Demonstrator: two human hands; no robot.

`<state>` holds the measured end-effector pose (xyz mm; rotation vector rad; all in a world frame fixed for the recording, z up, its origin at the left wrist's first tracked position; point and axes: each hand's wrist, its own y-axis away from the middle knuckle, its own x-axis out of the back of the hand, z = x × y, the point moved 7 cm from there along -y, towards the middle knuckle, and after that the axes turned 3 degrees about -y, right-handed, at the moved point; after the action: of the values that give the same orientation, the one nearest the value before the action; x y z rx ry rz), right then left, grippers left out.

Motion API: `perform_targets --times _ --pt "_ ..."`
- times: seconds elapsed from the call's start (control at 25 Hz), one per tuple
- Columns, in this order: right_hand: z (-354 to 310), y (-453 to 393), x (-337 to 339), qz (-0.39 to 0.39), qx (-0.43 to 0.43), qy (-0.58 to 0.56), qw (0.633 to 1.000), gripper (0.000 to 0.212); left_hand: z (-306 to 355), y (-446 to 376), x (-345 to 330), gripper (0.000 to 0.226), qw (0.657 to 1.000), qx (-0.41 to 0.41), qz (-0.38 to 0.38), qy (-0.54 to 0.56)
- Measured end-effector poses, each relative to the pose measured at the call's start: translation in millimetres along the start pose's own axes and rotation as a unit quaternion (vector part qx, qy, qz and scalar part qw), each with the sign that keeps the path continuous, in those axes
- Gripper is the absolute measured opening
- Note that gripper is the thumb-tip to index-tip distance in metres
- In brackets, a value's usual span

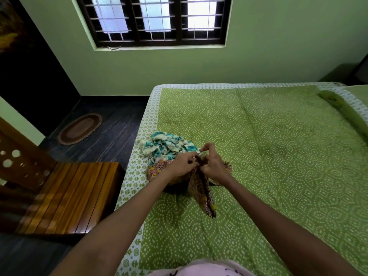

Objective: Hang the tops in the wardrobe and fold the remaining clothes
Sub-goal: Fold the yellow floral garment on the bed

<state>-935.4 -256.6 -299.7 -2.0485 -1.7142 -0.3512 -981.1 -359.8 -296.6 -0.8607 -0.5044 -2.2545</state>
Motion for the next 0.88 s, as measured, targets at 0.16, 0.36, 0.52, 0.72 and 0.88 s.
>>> perform_targets --times 0.16,0.36,0.52,0.72,0.88 --pt "-1 -1 16 0.046 0.005 -0.004 0.999 0.054 11 -11 4 0.017 1.0 0.017 0.006 -0.01" --pt "3 -2 31 0.082 -0.051 0.058 0.994 0.042 34 -24 23 0.017 0.998 0.002 0.067 -0.021" --pt "54 10 42 -0.104 -0.192 0.226 0.949 0.025 49 -36 81 0.005 0.978 0.036 0.194 0.071" --pt "40 -7 128 0.003 -0.245 0.062 0.968 0.029 37 -43 129 0.006 0.967 0.093 0.215 0.101" --pt "-9 -20 162 0.037 -0.13 -0.034 0.99 0.039 39 -45 141 0.017 0.946 0.132 0.24 0.175"
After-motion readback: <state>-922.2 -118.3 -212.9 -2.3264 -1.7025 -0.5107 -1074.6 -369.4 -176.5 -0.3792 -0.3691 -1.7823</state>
